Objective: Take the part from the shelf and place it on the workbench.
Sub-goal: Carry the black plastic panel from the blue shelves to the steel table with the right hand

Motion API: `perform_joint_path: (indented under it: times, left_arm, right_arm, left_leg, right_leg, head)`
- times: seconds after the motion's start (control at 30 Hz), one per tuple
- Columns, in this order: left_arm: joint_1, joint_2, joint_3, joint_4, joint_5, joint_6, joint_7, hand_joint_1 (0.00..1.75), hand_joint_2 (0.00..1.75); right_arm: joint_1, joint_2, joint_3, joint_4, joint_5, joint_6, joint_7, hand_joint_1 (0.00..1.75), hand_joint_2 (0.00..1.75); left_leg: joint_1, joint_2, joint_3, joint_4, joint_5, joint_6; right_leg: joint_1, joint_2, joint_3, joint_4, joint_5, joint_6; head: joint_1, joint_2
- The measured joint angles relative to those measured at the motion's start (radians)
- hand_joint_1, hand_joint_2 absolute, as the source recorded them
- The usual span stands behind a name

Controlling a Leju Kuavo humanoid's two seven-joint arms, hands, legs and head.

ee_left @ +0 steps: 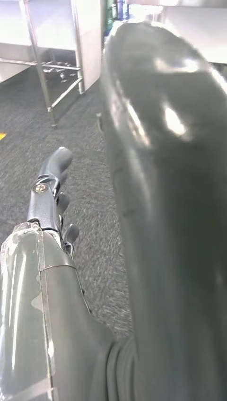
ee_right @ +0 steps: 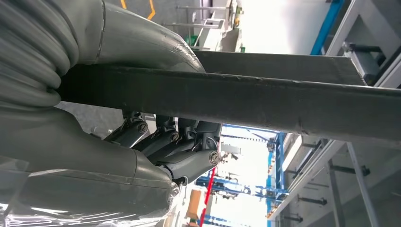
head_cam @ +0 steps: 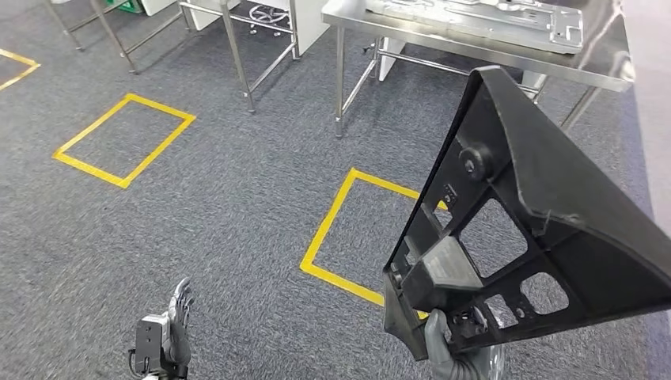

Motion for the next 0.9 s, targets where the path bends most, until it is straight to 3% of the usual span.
perform_joint_path:
  times: [0.03, 0.1, 0.17, 0.23, 0.3, 0.33, 0.37, 0.4, 0.47, 0.53, 0.6, 0.67, 0.73, 0.8, 0.83, 0.87, 0.9]
  left_arm:
    - [0.001, 0.004, -0.009, -0.002, 0.005, 0.003, 0.0, 0.0, 0.0]
    - [0.001, 0.012, -0.022, -0.005, 0.014, 0.006, 0.0, 0.0, 0.0]
    - [-0.002, 0.017, -0.026, 0.0, 0.019, 0.012, 0.0, 0.0, 0.0]
    - [-0.003, 0.021, -0.022, 0.018, 0.019, 0.021, 0.0, 0.0, 0.0]
    - [-0.002, 0.024, -0.017, 0.036, 0.019, 0.026, 0.001, 0.0, 0.0]
    - [-0.003, 0.025, -0.016, 0.042, 0.018, 0.027, 0.001, 0.0, 0.0]
    - [-0.007, 0.026, -0.014, 0.052, 0.016, 0.034, 0.001, 0.0, 0.0]
    - [-0.014, 0.027, -0.009, 0.069, 0.012, 0.044, 0.001, 0.0, 0.0]
    - [-0.041, 0.037, 0.021, 0.142, 0.009, 0.081, 0.002, 0.0, 0.0]
    - [-0.067, 0.057, 0.079, 0.258, 0.021, 0.128, 0.017, 0.0, 0.0]
    - [-0.072, 0.078, 0.145, 0.367, 0.038, 0.172, 0.046, 0.0, 0.0]
    - [-0.065, 0.095, 0.195, 0.446, 0.047, 0.203, 0.082, 0.0, 0.0]
    - [-0.058, 0.107, 0.234, 0.51, 0.044, 0.223, 0.123, 0.0, 0.0]
    - [-0.047, 0.114, 0.266, 0.563, 0.035, 0.239, 0.158, 0.0, 0.0]
    - [-0.041, 0.115, 0.279, 0.585, 0.029, 0.246, 0.171, 0.0, 0.0]
    - [-0.038, 0.116, 0.29, 0.602, 0.023, 0.253, 0.18, 0.0, 0.0]
    - [-0.035, 0.118, 0.3, 0.616, 0.017, 0.257, 0.187, 0.0, 0.0]
  right_arm:
    - [-0.001, 0.0, 0.002, 0.003, 0.001, 0.001, 0.0, 1.75, 1.75]
    - [-0.001, 0.0, 0.003, 0.006, 0.002, 0.001, 0.0, 1.75, 1.75]
    - [-0.002, 0.0, 0.003, 0.008, 0.003, 0.0, 0.0, 1.75, 1.75]
    - [-0.005, 0.0, 0.004, 0.01, 0.005, -0.002, 0.0, 1.75, 1.75]
    - [-0.005, 0.0, 0.004, 0.015, 0.007, -0.002, 0.0, 1.75, 1.75]
    - [-0.004, 0.0, 0.004, 0.018, 0.007, -0.003, 0.0, 1.75, 1.75]
    - [-0.004, 0.0, 0.004, 0.019, 0.008, -0.004, 0.0, 1.75, 1.75]
    - [-0.004, 0.0, 0.004, 0.021, 0.009, -0.007, 0.0, 1.75, 1.75]
    - [-0.005, 0.0, 0.004, 0.021, 0.015, -0.019, 0.0, 1.75, 1.75]
    - [-0.004, 0.0, 0.006, 0.018, 0.02, -0.035, 0.0, 1.75, 1.75]
    - [0.005, -0.001, 0.007, 0.009, 0.024, -0.052, -0.001, 1.75, 1.75]
    - [0.018, -0.001, 0.007, -0.005, 0.029, -0.071, -0.001, 1.75, 1.75]
    - [0.025, -0.002, 0.007, -0.018, 0.034, -0.088, -0.002, 1.75, 1.75]
    - [0.033, -0.004, 0.007, -0.03, 0.038, -0.106, -0.002, 1.75, 1.75]
    - [0.039, -0.005, 0.007, -0.037, 0.039, -0.115, -0.002, 1.75, 1.75]
    - [0.044, -0.006, 0.007, -0.044, 0.04, -0.125, -0.001, 1.75, 1.75]
    - [0.047, -0.008, 0.007, -0.052, 0.042, -0.134, -0.001, 1.75, 1.75]
  left_leg:
    - [-0.002, -0.004, 0.003, -0.006, -0.004, 0.003]
    - [-0.003, 0.015, 0.006, -0.013, 0.002, 0.015]
    - [0.001, 0.038, 0.011, -0.025, 0.008, 0.028]
    - [0.001, 0.063, 0.014, -0.03, 0.009, 0.035]
    - [0.0, 0.09, 0.014, -0.03, 0.006, 0.035]
    - [0.0, 0.103, 0.015, -0.03, 0.004, 0.035]
    - [0.0, 0.115, 0.017, -0.03, 0.001, 0.033]
    - [0.0, 0.126, 0.021, -0.03, -0.001, 0.031]
    - [-0.002, 0.144, 0.03, -0.03, -0.008, 0.023]
    - [-0.004, 0.162, 0.038, -0.032, -0.015, 0.01]
    - [-0.004, 0.183, 0.048, -0.036, -0.022, -0.003]
    - [-0.001, 0.154, 0.047, -0.013, -0.044, -0.014]
    - [0.002, 0.093, -0.002, 0.09, -0.102, -0.021]
    - [0.002, 0.071, -0.077, 0.227, -0.154, -0.025]
    - [0.002, 0.069, -0.099, 0.259, -0.153, -0.026]
    - [0.003, 0.068, -0.1, 0.247, -0.13, -0.025]
    - [0.004, 0.063, -0.081, 0.195, -0.09, -0.024]
  right_leg:
    - [-0.002, 0.009, -0.004, 0.001, 0.001, 0.006]
    - [-0.005, 0.017, -0.009, -0.001, 0.003, 0.018]
    - [-0.002, -0.03, -0.026, 0.035, -0.02, 0.029]
    - [-0.002, -0.089, -0.082, 0.146, -0.08, 0.037]
    - [-0.006, -0.104, -0.146, 0.262, -0.121, 0.043]
    - [-0.007, -0.107, -0.157, 0.278, -0.115, 0.044]
    - [-0.008, -0.112, -0.144, 0.249, -0.089, 0.043]
    - [-0.007, -0.121, -0.113, 0.188, -0.053, 0.041]
    - [0.001, -0.161, -0.038, 0.044, 0.002, 0.027]
    - [0.011, -0.179, -0.008, -0.014, 0.011, 0.013]
    - [0.01, -0.151, -0.008, -0.016, 0.013, 0.003]
    - [0.003, -0.126, -0.001, -0.025, 0.017, -0.007]
    - [-0.001, -0.106, 0.004, -0.031, 0.018, -0.016]
    - [0.0, -0.083, 0.004, -0.029, 0.016, -0.02]
    - [0.001, -0.069, 0.005, -0.028, 0.014, -0.021]
    - [0.001, -0.054, 0.006, -0.026, 0.013, -0.02]
    - [0.001, -0.04, 0.008, -0.023, 0.011, -0.018]
  head:
    - [0.0, 0.0]
    - [0.0, 0.0]
    - [0.003, 0.0]
    - [0.006, 0.0]
    - [0.006, 0.0]
    - [0.007, 0.0]
    - [0.007, 0.0]
    - [0.007, 0.0]
    - [0.006, 0.0]
    - [0.006, 0.0]
    - [0.006, 0.0]
    - [0.004, 0.0]
    - [0.001, 0.0]
    - [-0.001, 0.0]
    - [-0.001, 0.0]
    - [-0.001, 0.0]
    - [-0.001, 0.0]
